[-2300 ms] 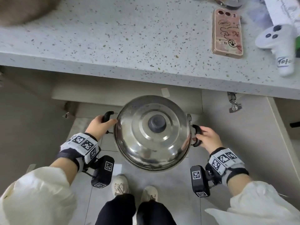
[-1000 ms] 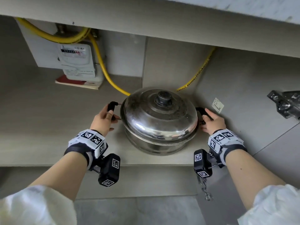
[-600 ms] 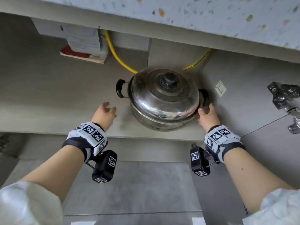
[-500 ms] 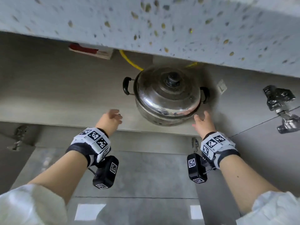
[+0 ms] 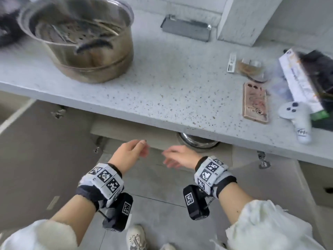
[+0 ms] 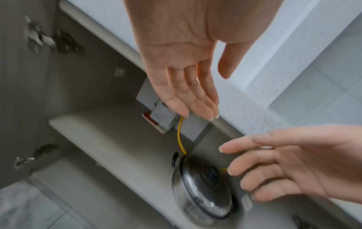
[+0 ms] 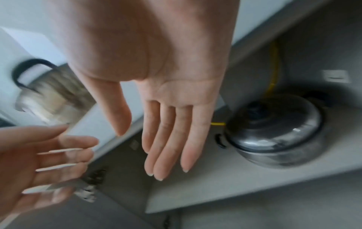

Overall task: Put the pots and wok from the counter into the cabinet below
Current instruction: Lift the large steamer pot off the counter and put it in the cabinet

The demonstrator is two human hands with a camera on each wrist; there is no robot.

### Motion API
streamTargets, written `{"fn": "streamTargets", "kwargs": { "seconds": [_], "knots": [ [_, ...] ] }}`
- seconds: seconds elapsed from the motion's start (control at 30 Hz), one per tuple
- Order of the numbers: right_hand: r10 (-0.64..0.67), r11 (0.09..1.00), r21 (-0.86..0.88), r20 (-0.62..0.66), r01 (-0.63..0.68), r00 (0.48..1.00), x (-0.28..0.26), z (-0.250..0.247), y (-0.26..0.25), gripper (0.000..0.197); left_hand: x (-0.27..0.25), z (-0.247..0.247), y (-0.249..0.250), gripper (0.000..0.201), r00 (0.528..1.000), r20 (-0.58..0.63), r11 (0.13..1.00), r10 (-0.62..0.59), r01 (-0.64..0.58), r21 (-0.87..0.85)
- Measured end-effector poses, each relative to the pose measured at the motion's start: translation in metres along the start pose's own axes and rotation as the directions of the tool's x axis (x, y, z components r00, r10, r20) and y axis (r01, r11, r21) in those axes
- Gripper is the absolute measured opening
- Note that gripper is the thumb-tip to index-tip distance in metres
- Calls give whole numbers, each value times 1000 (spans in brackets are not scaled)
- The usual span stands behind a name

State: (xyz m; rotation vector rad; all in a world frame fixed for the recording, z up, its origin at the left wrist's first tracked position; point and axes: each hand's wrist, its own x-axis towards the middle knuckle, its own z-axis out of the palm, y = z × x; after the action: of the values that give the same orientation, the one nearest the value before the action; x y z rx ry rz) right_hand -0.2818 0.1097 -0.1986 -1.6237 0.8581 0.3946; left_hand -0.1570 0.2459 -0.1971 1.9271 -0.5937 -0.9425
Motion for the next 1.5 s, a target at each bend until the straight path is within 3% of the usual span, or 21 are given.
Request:
{"fn": "streamTargets", "kwargs": {
  "seconds": [0.2, 0.43, 0.53, 0.7, 0.93, 1.0, 1.17, 1.33, 1.5],
  "knots": [
    [-232, 971, -59, -11, 231, 973, -70, -7, -128, 22, -59, -84, 95, 31, 974, -165, 981, 154, -170, -92],
    [-355, 934, -15, -155, 357, 922, -79, -15, -224, 22, -66, -178, 146, 25, 902, -298, 941, 313, -337, -30],
    [-301, 947, 62, -186, 316, 935, -58, -2, -254, 29, -44, -216, 157, 22, 887, -311, 935, 342, -355, 13],
    [-88, 967, 212, -238, 140, 967, 1, 29, -294, 49, 1, -271, 177, 21, 867, -314, 920, 387, -387, 66],
    [29, 862, 491, -295, 126, 955, 43, 27, -298, 22, 71, -311, 199, 24, 889, -270, 929, 371, -358, 97],
    [61, 851, 503, -377, 150, 924, 44, 13, -294, 17, 87, -309, 202, 25, 900, -247, 933, 360, -345, 100],
    [119, 894, 411, -600, 177, 791, 37, -39, -275, 22, 122, -302, 205, 22, 924, -209, 939, 321, -282, 196],
    [143, 945, 297, -746, 133, 651, 23, -94, -254, 19, 158, -296, 207, 41, 934, -254, 927, 251, -157, 340],
    [118, 967, 222, -821, 122, 559, 19, -116, -248, 6, 180, -271, 197, 50, 988, -102, 927, 119, -74, 369]
  ]
}}
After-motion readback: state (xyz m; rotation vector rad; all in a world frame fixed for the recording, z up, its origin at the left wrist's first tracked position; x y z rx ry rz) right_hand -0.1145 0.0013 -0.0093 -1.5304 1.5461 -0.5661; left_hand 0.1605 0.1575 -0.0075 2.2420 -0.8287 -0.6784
